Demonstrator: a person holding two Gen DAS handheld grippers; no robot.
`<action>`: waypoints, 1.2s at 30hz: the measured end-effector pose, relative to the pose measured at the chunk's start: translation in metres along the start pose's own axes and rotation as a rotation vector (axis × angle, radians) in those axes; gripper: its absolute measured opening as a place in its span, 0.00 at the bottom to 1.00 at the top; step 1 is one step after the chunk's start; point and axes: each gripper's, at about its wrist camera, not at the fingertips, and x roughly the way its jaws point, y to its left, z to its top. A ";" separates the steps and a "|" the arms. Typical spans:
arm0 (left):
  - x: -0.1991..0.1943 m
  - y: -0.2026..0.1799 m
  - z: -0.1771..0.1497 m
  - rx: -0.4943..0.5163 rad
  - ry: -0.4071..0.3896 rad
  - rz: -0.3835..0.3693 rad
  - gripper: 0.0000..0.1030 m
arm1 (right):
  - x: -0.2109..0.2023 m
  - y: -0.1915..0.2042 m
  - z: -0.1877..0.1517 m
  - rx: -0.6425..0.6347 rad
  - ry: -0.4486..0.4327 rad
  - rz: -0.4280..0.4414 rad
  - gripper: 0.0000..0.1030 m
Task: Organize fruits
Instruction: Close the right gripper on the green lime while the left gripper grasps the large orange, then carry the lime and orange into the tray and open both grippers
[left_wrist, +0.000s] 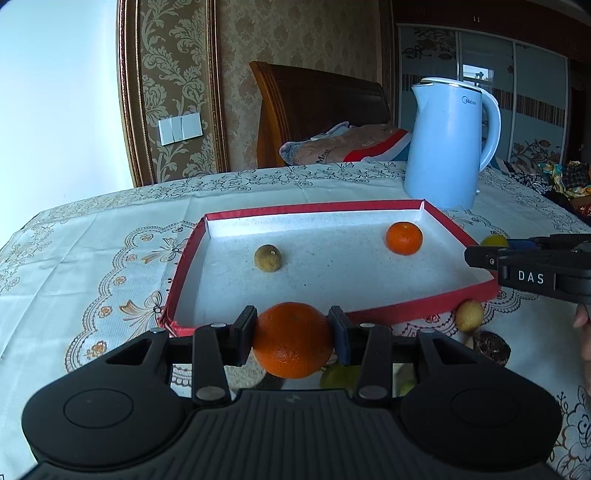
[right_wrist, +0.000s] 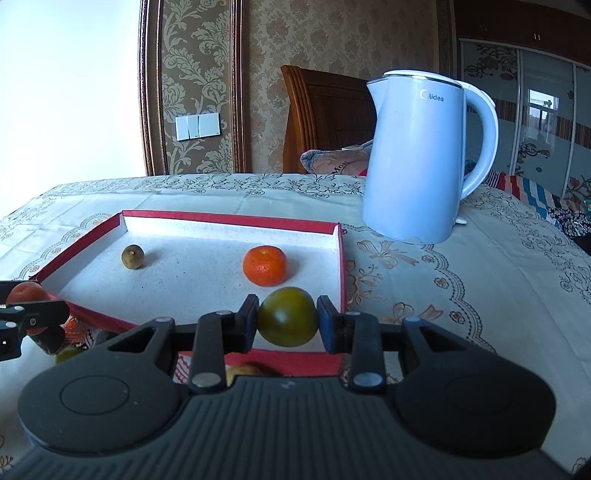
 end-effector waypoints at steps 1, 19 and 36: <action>0.005 0.000 0.003 -0.001 0.001 0.002 0.41 | 0.003 0.002 0.002 -0.005 0.001 -0.003 0.31; 0.086 0.013 0.032 -0.069 0.129 0.066 0.41 | 0.074 0.003 0.021 0.029 0.150 -0.006 0.31; 0.118 0.009 0.043 -0.058 0.143 0.144 0.41 | 0.102 0.008 0.028 0.013 0.177 -0.022 0.31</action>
